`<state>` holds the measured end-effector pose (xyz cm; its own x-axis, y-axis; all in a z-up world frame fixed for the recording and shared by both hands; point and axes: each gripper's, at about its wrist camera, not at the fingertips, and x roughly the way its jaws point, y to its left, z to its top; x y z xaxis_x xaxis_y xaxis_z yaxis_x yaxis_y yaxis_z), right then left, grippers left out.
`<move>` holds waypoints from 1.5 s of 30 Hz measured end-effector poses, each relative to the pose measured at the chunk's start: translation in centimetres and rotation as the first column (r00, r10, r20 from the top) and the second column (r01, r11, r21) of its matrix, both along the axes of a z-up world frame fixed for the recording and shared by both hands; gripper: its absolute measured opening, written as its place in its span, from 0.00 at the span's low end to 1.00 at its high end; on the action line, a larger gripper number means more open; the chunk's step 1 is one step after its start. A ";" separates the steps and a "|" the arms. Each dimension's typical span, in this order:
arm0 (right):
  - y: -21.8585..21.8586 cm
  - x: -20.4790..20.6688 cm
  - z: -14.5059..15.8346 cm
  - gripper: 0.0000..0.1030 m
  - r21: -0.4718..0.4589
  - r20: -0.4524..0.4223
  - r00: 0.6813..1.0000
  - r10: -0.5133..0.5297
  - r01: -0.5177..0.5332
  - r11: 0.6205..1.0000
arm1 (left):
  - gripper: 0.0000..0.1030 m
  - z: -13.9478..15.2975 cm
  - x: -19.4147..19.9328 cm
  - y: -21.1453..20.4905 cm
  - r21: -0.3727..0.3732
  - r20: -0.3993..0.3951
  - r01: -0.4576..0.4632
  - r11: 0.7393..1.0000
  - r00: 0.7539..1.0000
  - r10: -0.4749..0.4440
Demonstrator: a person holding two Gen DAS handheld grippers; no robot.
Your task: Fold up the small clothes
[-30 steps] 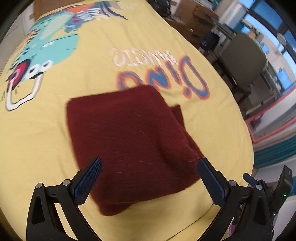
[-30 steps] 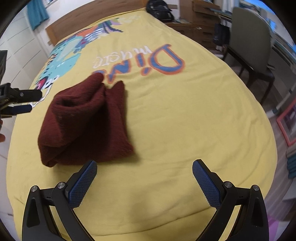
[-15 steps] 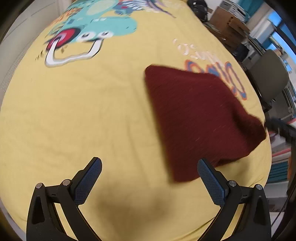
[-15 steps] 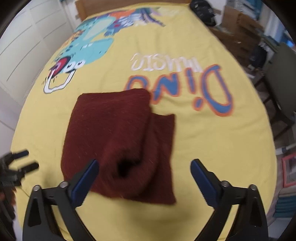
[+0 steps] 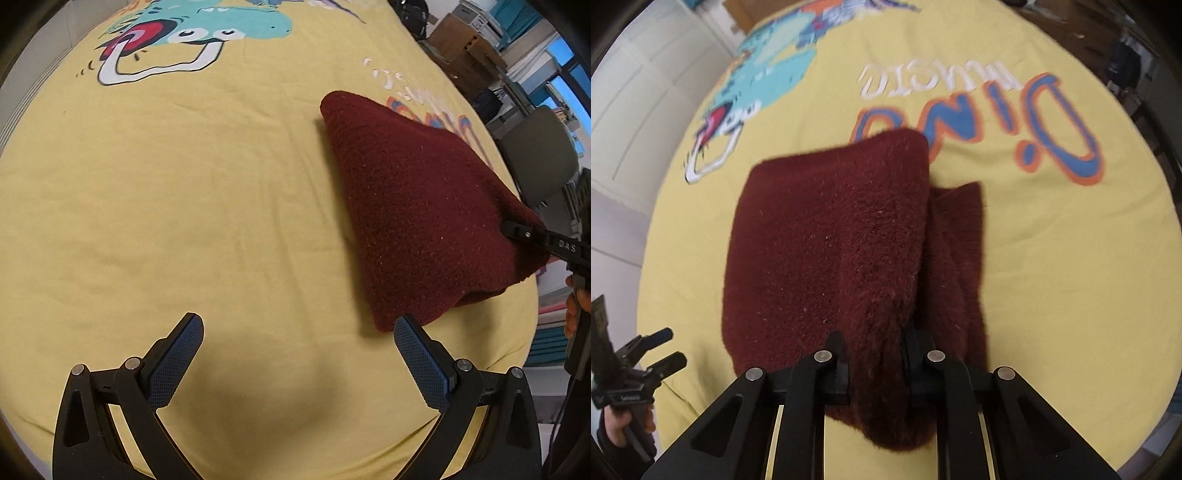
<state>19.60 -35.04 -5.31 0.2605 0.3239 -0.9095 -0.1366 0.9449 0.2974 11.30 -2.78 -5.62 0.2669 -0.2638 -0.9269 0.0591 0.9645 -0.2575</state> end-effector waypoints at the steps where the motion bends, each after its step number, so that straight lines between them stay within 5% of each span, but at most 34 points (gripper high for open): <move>1: -0.6 -0.6 0.3 0.16 -0.001 0.012 1.000 -0.009 0.010 1.000 | 0.99 0.1 0.1 -0.2 0.003 0.004 0.006 1.000 1.000 -0.006; 7: -3.5 -4.1 -0.3 0.16 -0.054 0.014 0.999 -0.032 0.033 0.998 | 0.99 0.1 0.2 -2.1 0.001 0.009 0.041 0.999 0.999 -0.041; 12: -4.0 -4.7 -4.6 0.22 -0.065 -0.048 0.997 -0.066 0.063 0.996 | 0.99 -0.7 0.6 -3.6 0.019 -0.005 0.044 0.999 0.999 -0.044; 18: -3.5 -4.5 -4.1 0.48 -0.066 -0.026 0.995 -0.093 0.092 0.994 | 0.99 -0.9 1.9 -5.0 0.083 0.001 0.055 0.995 0.998 -0.055; 20: -3.6 -4.4 -3.0 0.72 -0.099 -0.009 0.995 -0.097 0.096 0.990 | 0.99 -0.5 2.8 -5.4 0.099 0.016 0.045 0.994 0.999 -0.047; 28: -3.4 -1.9 1.4 0.82 -0.085 0.082 0.994 -0.077 0.084 0.993 | 0.99 0.8 8.1 -9.6 0.125 0.038 0.085 0.989 0.995 -0.090; 35: -2.1 1.8 -3.8 0.91 -0.092 -0.053 0.996 -0.070 0.065 0.994 | 0.99 -2.6 11.3 -13.0 0.069 -0.049 0.101 0.992 0.994 -0.098; 40: -3.1 2.1 -6.8 0.99 -0.006 -0.098 0.992 -0.086 0.085 0.996 | 0.99 -5.7 11.7 -13.8 0.067 -0.099 0.090 0.994 0.992 -0.083; 45: -4.0 1.8 -9.3 0.99 0.095 -0.099 0.992 -0.082 0.092 0.991 | 1.00 -6.7 11.0 -14.0 0.098 -0.041 0.110 0.989 0.993 -0.107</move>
<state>21.42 -39.09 -14.60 0.2055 0.3933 -0.8961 -0.0221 0.9173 0.3975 22.35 -16.75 -12.33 0.2082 -0.1952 -0.9584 0.1574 0.9738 -0.1641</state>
